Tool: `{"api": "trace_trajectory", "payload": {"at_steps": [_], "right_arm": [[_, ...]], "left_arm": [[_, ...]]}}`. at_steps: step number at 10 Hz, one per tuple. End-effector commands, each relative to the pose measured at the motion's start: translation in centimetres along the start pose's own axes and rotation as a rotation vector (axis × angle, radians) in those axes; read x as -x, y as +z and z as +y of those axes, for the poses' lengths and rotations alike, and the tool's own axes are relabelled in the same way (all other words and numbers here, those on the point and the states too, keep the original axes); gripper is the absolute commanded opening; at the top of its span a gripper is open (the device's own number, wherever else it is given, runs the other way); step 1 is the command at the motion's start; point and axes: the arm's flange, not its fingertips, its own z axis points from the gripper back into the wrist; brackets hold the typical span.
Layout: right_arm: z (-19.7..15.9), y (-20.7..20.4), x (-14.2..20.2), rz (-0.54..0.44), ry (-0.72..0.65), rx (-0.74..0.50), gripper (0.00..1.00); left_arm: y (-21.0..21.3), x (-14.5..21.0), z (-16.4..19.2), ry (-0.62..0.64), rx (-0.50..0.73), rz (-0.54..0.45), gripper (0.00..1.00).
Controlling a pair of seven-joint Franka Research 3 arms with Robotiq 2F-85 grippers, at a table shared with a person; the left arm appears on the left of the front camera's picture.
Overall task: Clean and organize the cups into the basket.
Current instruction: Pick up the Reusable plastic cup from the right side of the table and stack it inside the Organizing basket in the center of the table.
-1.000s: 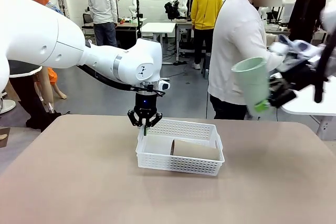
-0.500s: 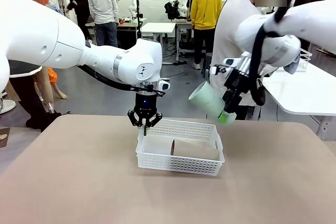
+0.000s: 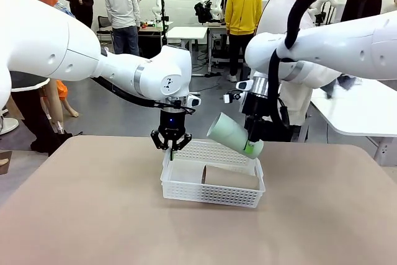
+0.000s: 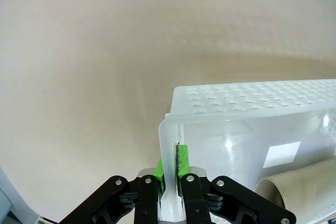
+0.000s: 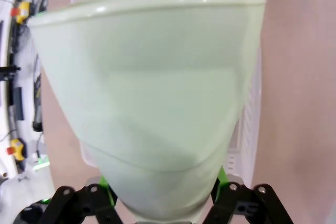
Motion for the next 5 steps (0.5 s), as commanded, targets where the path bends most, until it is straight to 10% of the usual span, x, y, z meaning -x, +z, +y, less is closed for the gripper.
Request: {"api": "trace_trajectory", "payload": {"at_steps": [1, 5], "right_arm": [[-0.9, -0.3, -1.1, 0.052, 0.003, -0.012, 0.79], [-0.2, -2.8, -2.6, 0.122, 0.045, 0.01, 0.79]], "left_arm": [[0.1, 0.0, 0.1, 0.002, 0.001, -0.002, 0.03], [0.1, 0.0, 0.1, 0.002, 0.001, -0.002, 0.03]]}}
